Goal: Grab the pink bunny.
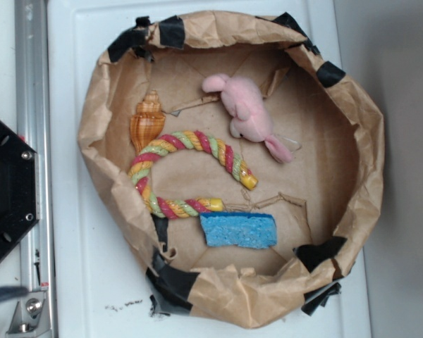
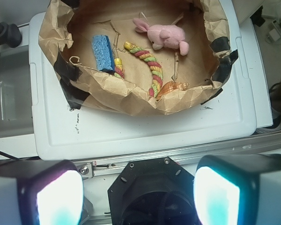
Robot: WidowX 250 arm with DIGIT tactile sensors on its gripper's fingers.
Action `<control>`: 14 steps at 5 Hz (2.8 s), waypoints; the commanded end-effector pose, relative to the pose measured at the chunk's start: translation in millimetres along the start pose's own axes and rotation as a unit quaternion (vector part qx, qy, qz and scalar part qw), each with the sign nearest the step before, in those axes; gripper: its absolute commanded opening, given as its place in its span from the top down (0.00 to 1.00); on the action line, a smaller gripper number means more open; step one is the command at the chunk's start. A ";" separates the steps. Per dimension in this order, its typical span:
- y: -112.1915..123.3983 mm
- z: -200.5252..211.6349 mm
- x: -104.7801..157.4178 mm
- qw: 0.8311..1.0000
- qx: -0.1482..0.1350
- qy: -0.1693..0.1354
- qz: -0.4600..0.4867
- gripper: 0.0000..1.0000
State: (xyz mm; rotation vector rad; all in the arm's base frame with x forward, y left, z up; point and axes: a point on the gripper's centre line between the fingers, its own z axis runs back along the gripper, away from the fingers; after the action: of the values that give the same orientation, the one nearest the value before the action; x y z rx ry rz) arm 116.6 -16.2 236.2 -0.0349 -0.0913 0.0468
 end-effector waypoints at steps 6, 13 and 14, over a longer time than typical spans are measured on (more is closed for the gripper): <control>48.3 -140.9 152.4 0.938 0.077 -0.045 -0.334 0.00; 50.5 -193.1 158.1 0.885 0.008 -0.049 -0.463 1.00; 44.7 -187.0 161.2 0.884 0.015 -0.054 -0.464 1.00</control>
State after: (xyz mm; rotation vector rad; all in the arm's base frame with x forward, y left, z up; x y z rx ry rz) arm 282.7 41.0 41.9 -0.0100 -0.1370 -0.8752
